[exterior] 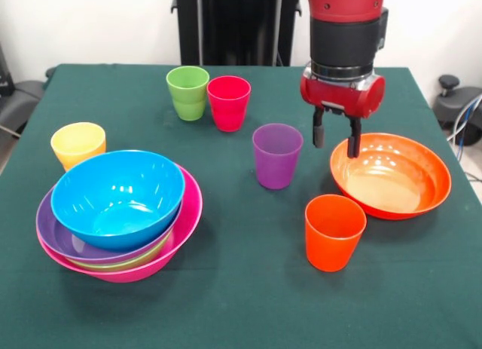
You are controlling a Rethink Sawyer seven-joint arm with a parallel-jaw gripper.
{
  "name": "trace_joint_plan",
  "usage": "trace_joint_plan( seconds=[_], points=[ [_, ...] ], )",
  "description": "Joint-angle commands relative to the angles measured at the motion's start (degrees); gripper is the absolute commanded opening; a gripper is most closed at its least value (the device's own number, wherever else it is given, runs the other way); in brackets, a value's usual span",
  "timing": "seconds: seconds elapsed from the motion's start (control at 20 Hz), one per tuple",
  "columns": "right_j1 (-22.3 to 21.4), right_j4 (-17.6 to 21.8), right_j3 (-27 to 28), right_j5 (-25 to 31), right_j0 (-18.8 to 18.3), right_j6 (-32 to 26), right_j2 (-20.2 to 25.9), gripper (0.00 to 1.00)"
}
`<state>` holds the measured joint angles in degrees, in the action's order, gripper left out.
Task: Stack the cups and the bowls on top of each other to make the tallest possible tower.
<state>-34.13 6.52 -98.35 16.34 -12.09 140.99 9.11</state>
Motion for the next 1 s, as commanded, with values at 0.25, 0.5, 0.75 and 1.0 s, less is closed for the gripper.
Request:
trace_joint_plan(
  seconds=[0.25,0.5,0.75,1.0],
  points=[
    [1.73,4.46,-0.21,6.85,-1.48,-6.72,5.18,1.0],
    [2.95,4.54,0.0,5.58,-0.77,-5.7,4.93,1.0],
    [5.21,4.91,1.31,3.64,0.43,-4.8,4.22,1.0],
    [6.96,5.16,2.21,2.03,1.28,-4.14,3.67,1.0]
  ],
)
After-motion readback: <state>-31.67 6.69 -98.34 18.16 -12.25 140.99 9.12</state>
